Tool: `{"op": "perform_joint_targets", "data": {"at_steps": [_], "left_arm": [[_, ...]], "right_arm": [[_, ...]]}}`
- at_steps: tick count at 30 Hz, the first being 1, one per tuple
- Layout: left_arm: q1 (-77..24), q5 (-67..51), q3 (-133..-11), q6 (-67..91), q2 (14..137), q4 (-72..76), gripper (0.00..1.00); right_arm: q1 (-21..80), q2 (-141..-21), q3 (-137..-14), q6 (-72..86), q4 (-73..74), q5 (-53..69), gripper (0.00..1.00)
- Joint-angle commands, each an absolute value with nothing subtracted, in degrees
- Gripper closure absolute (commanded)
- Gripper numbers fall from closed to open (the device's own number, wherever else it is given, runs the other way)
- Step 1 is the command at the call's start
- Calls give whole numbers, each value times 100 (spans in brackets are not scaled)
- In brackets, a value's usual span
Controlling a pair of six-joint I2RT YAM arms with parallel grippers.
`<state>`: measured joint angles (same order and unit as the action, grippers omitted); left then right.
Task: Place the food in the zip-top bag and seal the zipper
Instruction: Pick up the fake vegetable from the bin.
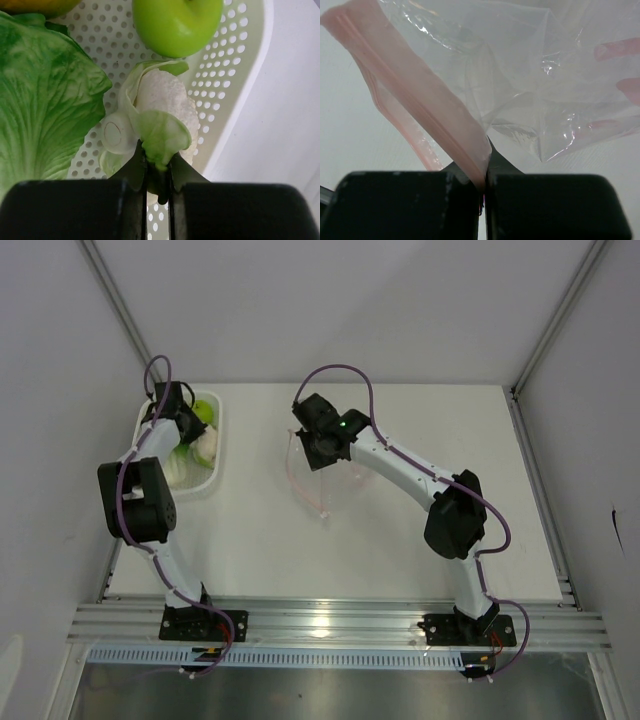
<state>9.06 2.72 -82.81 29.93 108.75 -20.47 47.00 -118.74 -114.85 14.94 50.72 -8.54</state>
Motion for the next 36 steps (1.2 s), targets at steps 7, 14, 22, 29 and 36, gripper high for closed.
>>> {"op": "perform_joint_targets", "data": {"at_steps": [7, 14, 22, 29, 36], "left_arm": [[879, 334, -8033, 2988, 9836, -2338, 99], [844, 54, -7603, 3190, 8291, -2215, 99], [624, -1439, -6444, 3480, 6567, -1583, 99], [248, -4006, -5145, 4243, 5424, 59, 99], [-562, -5132, -4343, 4535, 4782, 1186, 99]], "right_arm": [[4667, -12041, -12023, 1503, 5185, -993, 100], [4570, -12076, -12146, 1564, 5317, -1081, 100], [4483, -11901, -12217, 1608, 5528, -1108, 100], [4333, -11532, -12164, 1714, 5677, -406, 100], [4324, -11031, -11848, 1898, 5687, 298, 100]]}}
